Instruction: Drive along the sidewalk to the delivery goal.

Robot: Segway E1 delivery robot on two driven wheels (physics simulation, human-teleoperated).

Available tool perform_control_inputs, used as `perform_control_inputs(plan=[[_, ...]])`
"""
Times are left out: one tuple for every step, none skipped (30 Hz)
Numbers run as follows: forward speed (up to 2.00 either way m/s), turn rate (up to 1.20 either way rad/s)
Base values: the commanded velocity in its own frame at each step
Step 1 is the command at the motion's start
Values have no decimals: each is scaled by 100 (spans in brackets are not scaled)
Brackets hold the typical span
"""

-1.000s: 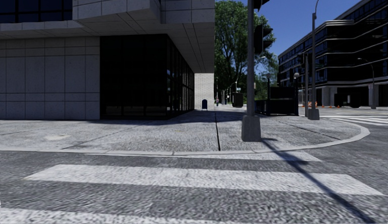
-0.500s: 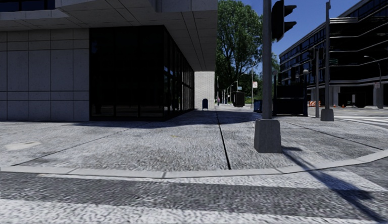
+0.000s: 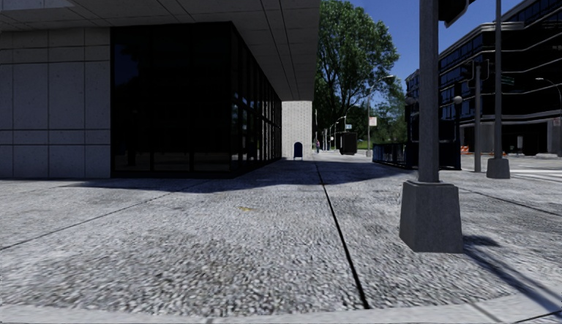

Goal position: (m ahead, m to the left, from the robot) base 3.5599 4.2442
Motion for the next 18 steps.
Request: perform_control_inputs(plan=[[172, 0], [171, 0], [171, 0], [170, 0], [170, 0], [170, 0], [169, 0], [168, 0], [166, 0], [163, 0], [162, 0], [161, 0], [160, 0], [159, 0], [159, 0], [158, 0], [158, 0], [157, 0]])
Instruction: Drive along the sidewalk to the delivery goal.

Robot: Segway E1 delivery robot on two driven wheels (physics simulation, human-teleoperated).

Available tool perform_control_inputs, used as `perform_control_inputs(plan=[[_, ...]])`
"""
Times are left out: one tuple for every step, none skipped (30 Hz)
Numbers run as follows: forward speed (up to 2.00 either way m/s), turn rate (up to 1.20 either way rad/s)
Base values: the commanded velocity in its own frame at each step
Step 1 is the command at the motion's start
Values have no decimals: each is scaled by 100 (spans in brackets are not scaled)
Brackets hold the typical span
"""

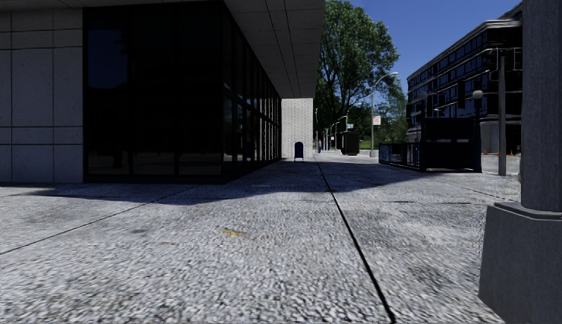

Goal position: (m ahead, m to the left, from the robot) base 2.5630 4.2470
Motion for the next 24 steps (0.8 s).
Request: perform_control_inputs(plan=[[157, 0], [157, 0], [157, 0], [157, 0], [157, 0], [157, 0], [157, 0], [157, 0], [157, 0], [157, 0], [157, 0], [157, 0], [157, 0], [157, 0], [157, 0], [157, 0], [157, 0], [157, 0], [157, 0], [157, 0], [157, 0], [157, 0], [157, 0], [157, 0]])
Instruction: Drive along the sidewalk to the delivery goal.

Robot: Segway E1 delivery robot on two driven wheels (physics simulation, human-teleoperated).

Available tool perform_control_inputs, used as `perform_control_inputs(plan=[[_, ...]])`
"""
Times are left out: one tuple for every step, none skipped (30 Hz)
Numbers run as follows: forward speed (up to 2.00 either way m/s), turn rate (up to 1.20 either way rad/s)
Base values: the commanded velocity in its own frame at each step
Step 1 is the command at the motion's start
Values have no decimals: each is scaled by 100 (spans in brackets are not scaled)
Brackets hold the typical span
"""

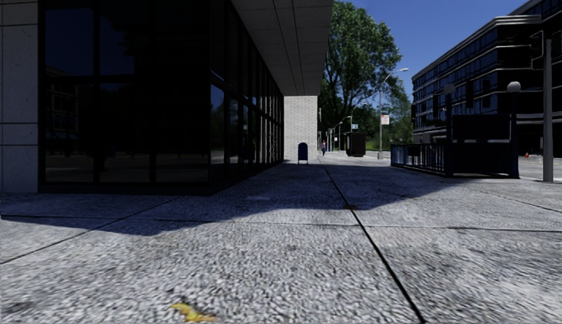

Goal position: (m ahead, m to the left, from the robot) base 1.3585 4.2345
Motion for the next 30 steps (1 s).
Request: perform_control_inputs(plan=[[157, 11], [157, 55], [157, 77], [157, 120], [157, 120], [157, 120], [157, 120], [157, 120], [157, 120], [157, 120], [157, 120], [157, 120], [157, 120], [157, 120], [157, 120], [157, 120], [157, 120], [157, 120], [157, 120], [157, 120], [157, 120], [157, 120], [157, 120], [157, 120], [157, 120], [157, 120], [157, 120], [157, 120], [157, 120], [157, 120]])
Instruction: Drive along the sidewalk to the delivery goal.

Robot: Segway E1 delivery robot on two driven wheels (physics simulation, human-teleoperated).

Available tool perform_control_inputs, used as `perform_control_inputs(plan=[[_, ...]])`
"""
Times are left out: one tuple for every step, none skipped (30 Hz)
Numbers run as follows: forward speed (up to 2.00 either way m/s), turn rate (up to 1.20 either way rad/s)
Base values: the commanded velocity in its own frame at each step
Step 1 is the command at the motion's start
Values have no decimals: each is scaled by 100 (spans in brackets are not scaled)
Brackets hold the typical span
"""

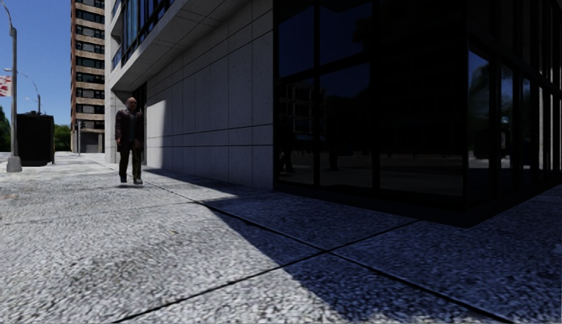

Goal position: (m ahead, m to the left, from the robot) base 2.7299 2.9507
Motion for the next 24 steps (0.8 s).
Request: perform_control_inputs(plan=[[157, 120], [157, 120], [157, 120], [157, 120], [157, 120], [157, 120], [157, 120], [157, 120], [157, 120], [157, 117], [157, 79], [157, 79], [157, 61], [157, 10], [157, 0], [157, 0], [157, 0], [157, 0], [157, 0], [157, 0], [157, 0], [157, 0], [157, 0], [157, 0]])
